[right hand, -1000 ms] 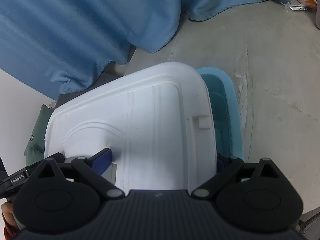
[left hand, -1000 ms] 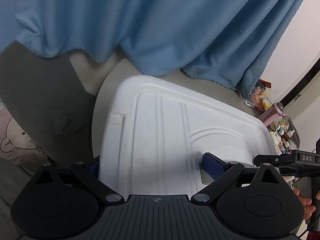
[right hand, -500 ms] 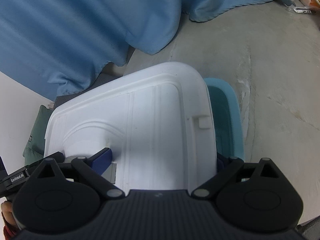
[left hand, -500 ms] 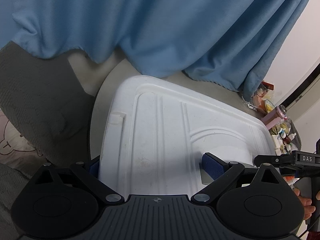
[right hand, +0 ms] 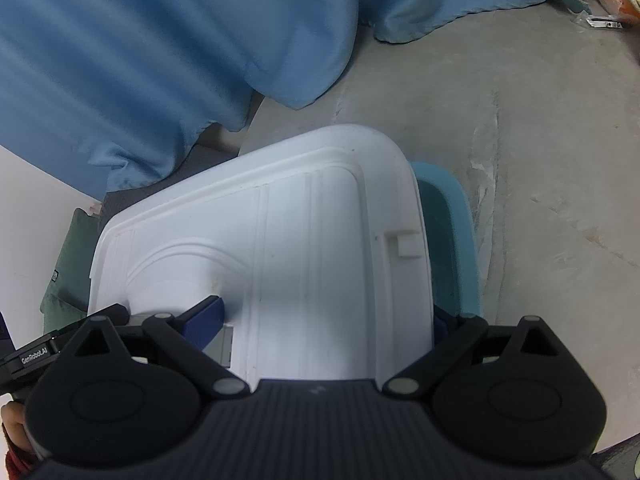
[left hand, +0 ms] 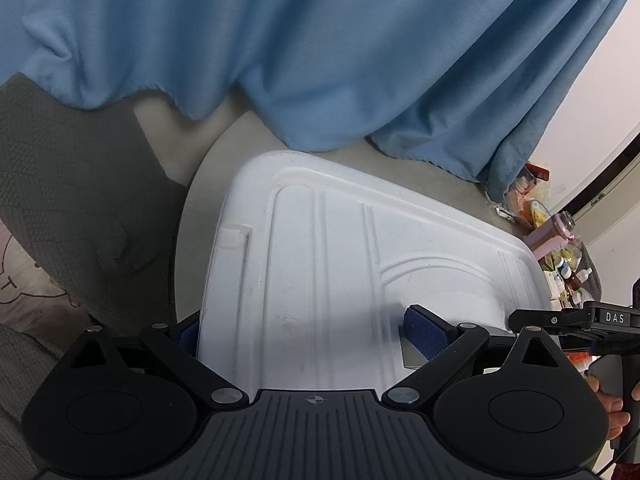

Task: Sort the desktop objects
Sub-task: 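Lower the white lid onto the tub rim with both grippers, then open both grippers and press the lid down onto the tub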

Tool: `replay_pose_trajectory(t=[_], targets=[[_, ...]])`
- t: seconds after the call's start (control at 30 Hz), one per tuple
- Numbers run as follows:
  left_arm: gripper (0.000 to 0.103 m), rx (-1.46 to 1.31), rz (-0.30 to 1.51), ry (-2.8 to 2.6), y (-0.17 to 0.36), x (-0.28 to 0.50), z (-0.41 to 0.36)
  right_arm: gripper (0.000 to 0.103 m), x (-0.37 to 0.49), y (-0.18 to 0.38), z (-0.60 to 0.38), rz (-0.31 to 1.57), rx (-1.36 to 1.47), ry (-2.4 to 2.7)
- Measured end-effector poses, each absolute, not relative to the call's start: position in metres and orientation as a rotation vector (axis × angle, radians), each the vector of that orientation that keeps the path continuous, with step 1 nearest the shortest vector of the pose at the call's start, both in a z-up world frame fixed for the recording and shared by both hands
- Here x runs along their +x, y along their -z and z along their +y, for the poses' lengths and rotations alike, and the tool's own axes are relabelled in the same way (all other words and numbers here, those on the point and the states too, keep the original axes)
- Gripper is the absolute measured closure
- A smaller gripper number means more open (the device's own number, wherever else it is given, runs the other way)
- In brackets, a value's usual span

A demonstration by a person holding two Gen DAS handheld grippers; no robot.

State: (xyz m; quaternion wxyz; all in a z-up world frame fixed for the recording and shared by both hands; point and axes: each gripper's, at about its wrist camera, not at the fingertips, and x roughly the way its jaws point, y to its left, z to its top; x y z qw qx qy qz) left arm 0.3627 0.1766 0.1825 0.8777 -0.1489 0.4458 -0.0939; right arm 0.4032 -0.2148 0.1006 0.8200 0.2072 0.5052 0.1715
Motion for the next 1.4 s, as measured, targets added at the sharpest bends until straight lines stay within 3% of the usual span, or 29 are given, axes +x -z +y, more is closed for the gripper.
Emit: replay_pose_trajectory(t=[1.4], targets=[[0.007, -0.290, 0.950, 0.141, -0.172, 0.377, 0.179, 0.006, 0.405, -0.109, -0.241, 1.048, 0.351, -0.237]])
